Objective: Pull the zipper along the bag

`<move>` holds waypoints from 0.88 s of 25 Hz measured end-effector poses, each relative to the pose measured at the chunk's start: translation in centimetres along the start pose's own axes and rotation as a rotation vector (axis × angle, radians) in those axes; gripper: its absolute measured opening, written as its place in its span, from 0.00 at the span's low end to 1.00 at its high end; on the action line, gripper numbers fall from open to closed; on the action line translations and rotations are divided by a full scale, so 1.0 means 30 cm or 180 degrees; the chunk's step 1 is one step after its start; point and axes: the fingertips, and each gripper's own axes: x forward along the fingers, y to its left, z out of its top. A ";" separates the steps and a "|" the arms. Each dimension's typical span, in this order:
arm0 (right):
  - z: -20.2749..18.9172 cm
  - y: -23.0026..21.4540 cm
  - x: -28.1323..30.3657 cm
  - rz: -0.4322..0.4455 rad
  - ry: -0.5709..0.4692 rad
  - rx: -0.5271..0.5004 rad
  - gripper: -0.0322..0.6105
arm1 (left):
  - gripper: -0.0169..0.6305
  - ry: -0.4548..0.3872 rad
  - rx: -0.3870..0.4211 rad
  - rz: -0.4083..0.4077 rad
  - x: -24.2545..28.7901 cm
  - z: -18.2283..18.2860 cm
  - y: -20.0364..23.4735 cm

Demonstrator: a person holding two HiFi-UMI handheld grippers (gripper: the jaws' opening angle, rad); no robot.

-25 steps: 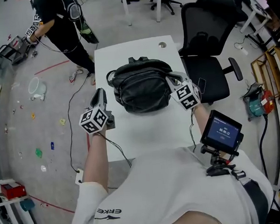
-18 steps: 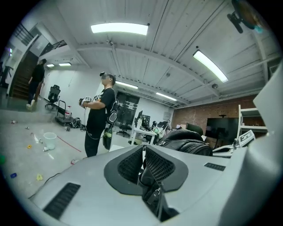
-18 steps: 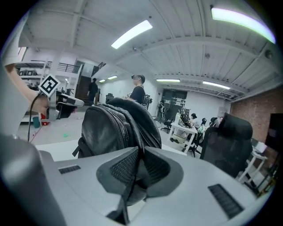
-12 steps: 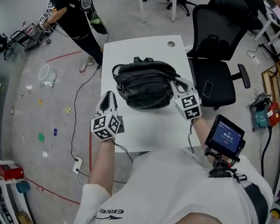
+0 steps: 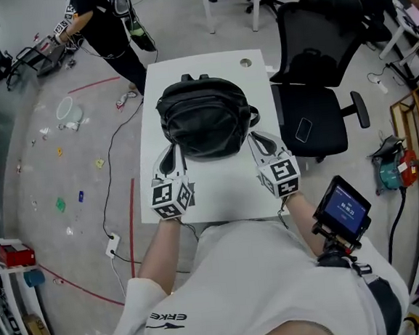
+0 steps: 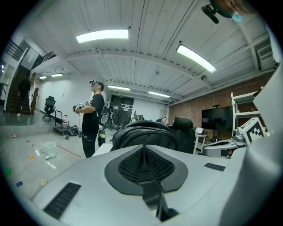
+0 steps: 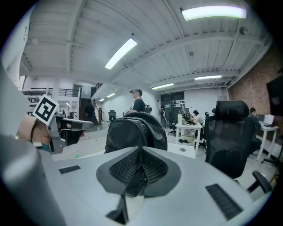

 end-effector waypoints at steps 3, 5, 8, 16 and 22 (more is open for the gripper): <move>-0.010 0.037 -0.051 0.0106 -0.0038 0.0154 0.09 | 0.04 0.0016 0.0100 -0.0013 -0.020 -0.021 -0.069; -0.013 0.062 -0.088 0.0168 -0.0072 0.0234 0.09 | 0.03 0.0017 0.0143 -0.0032 -0.039 -0.035 -0.111; 0.005 0.088 -0.121 0.0214 -0.0151 0.0270 0.08 | 0.03 -0.0029 0.0223 -0.0060 -0.059 -0.033 -0.159; 0.039 0.254 -0.216 0.0209 -0.0262 0.0288 0.06 | 0.03 -0.0049 0.0374 -0.0203 -0.194 -0.024 -0.201; 0.036 0.325 -0.263 0.0142 -0.0288 0.0370 0.06 | 0.03 -0.0066 0.0407 -0.0260 -0.259 -0.027 -0.210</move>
